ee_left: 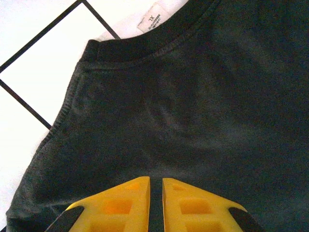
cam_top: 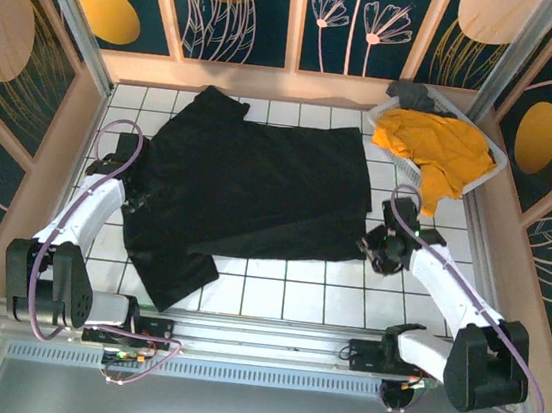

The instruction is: Fold and stack the t-shirts

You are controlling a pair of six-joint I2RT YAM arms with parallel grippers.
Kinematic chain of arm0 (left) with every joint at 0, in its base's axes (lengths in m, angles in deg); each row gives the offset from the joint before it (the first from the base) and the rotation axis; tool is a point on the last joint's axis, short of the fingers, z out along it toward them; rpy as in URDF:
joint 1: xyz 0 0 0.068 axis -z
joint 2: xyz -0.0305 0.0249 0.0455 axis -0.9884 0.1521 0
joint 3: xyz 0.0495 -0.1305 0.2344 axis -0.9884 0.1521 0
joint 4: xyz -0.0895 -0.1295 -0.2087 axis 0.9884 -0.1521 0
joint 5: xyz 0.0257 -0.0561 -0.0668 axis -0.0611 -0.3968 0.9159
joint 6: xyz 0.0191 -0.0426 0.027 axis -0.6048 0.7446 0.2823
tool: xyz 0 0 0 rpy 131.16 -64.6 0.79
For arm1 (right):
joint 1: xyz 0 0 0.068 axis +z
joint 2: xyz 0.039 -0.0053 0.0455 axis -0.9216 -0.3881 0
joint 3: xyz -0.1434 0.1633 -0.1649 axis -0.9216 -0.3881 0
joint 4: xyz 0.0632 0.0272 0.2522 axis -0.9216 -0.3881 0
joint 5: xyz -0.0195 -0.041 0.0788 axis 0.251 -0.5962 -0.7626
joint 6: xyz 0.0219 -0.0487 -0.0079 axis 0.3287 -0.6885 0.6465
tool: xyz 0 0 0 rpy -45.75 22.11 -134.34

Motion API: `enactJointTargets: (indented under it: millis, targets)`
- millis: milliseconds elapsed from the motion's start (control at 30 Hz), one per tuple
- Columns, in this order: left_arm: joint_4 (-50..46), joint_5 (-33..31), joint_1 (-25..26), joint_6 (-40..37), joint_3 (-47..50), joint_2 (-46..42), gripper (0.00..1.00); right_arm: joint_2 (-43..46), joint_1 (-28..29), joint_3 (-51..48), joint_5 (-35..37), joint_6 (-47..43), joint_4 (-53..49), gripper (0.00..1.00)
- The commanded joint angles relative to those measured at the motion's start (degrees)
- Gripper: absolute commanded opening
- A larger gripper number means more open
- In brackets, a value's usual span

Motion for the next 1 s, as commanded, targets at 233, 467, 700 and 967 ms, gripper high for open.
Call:
enactJointTargets:
  millis: [233,467,700,967]
  targets:
    - [1.9,3.1,-0.3,-0.7,0.6,-1.4,0.16,-6.6,-1.0,-1.7,-4.1,10.4,8.7,0.41]
    - [1.5,3.0,-0.6,-0.9,1.2,-2.9,0.16,-10.4,-2.4,-1.7,-2.4,7.1,11.2,0.37]
    - [1.9,4.0,-0.6,-0.3,2.9,-3.9,0.16,-13.9,-2.9,0.5,-1.9,4.1,12.2,0.34]
    - [2.0,4.0,-0.6,0.1,3.2,-4.5,0.15,-15.6,-3.2,-1.9,-1.7,4.8,14.6,0.13]
